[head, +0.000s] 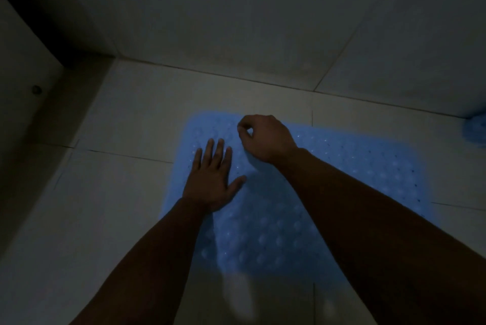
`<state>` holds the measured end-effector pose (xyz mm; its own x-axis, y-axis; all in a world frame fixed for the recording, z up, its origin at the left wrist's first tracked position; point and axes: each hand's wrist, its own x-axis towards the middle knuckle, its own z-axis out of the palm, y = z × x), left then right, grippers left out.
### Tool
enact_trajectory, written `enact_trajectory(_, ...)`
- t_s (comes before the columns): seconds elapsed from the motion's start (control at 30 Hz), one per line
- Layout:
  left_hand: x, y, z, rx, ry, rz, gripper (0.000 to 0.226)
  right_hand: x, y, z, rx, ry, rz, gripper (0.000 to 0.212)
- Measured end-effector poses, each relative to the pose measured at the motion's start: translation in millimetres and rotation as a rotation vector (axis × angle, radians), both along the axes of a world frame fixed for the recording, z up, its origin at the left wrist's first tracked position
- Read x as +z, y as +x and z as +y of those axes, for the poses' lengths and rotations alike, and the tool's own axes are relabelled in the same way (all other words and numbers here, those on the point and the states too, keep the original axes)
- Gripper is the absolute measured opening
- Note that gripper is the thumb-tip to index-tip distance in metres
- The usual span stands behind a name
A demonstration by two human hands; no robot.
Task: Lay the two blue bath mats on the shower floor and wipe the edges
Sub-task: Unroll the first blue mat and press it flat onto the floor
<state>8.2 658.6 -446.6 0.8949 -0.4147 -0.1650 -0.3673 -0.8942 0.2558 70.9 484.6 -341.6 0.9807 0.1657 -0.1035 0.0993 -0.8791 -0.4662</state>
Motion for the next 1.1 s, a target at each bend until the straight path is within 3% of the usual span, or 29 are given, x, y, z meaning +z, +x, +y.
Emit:
enact_trajectory(0.13, -12.8, -5.5, -3.1, 0.019, 0.048, -0.148, 0.089, -30.0, -2.5, -20.3, 0.003, 0.058, -0.092, 0.027)
enact_trajectory(0.4, -12.2, -3.7, -4.6, 0.017, 0.069, -0.136, 0.092, -63.7, -9.3, -30.8, -0.017, 0.1, -0.208, 0.03)
enact_trajectory(0.53, -9.4, 1.4, -1.0, 0.009, 0.035, -0.008, 0.094, -53.4, -16.2, -31.5, -0.027, 0.093, -0.191, 0.028)
enact_trajectory(0.67, 37.0, 24.8, 2.3, 0.11, -0.128, 0.302, 0.078, -19.7, -20.1, -30.6, -0.089, 0.09, -0.112, 0.021)
enact_trajectory(0.77, 70.9, 47.6, 20.5, 0.298, -0.241, 0.192, 0.069, 2.3, -21.4, -27.7, -0.129, 0.114, -0.119, 0.02)
enact_trajectory(0.93, 64.2, 22.5, 33.1, 0.234, -0.183, 0.068, 0.07, 9.7, -29.0, -20.6, -0.137, 0.142, -0.149, 0.02)
enact_trajectory(1.1, 12.0, -27.1, 31.3, 0.066, 0.017, 0.129, 0.086, -8.0, -41.0, -12.7, -0.089, 0.124, -0.091, 0.02)
